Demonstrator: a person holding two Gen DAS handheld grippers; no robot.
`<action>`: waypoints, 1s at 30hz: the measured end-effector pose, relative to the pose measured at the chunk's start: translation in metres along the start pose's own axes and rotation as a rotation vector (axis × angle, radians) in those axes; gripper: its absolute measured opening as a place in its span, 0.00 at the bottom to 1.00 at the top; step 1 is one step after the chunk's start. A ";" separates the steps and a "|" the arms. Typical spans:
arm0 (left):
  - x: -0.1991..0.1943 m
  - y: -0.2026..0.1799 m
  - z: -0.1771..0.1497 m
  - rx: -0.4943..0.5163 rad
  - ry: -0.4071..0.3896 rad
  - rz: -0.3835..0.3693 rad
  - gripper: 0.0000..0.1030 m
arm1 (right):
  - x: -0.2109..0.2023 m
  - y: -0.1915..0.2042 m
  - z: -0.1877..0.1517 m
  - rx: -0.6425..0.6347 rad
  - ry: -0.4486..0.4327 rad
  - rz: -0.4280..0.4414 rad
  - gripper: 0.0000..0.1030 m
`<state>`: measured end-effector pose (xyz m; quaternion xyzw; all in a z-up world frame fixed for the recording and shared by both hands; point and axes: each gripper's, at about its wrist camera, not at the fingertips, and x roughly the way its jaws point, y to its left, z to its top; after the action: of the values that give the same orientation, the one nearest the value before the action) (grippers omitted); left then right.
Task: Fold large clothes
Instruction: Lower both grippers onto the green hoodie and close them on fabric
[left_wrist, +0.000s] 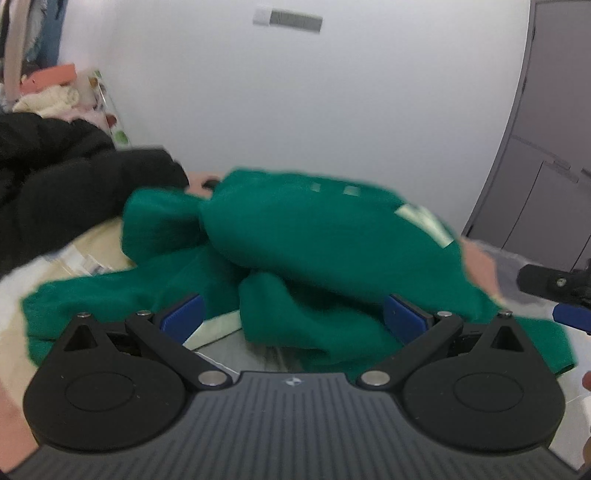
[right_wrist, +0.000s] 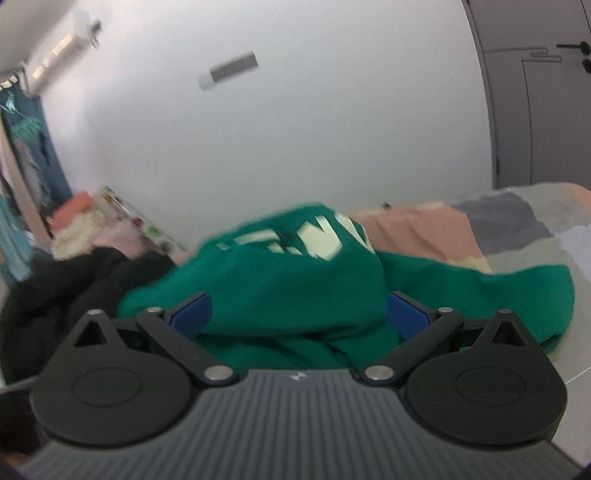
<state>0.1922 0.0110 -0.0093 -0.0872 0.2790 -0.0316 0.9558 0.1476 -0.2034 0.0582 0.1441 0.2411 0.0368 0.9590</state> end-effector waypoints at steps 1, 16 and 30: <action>0.014 0.005 -0.005 -0.012 0.011 -0.012 1.00 | 0.011 -0.006 -0.006 0.017 0.001 0.008 1.00; 0.126 0.034 -0.037 -0.096 0.024 -0.211 0.60 | 0.124 -0.052 -0.059 0.037 0.002 0.020 0.93; 0.053 0.042 -0.032 -0.202 0.025 -0.273 0.16 | 0.094 -0.044 -0.038 -0.015 -0.055 0.119 0.14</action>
<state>0.2204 0.0415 -0.0719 -0.2194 0.2782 -0.1342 0.9255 0.2126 -0.2222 -0.0291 0.1519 0.2053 0.0915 0.9625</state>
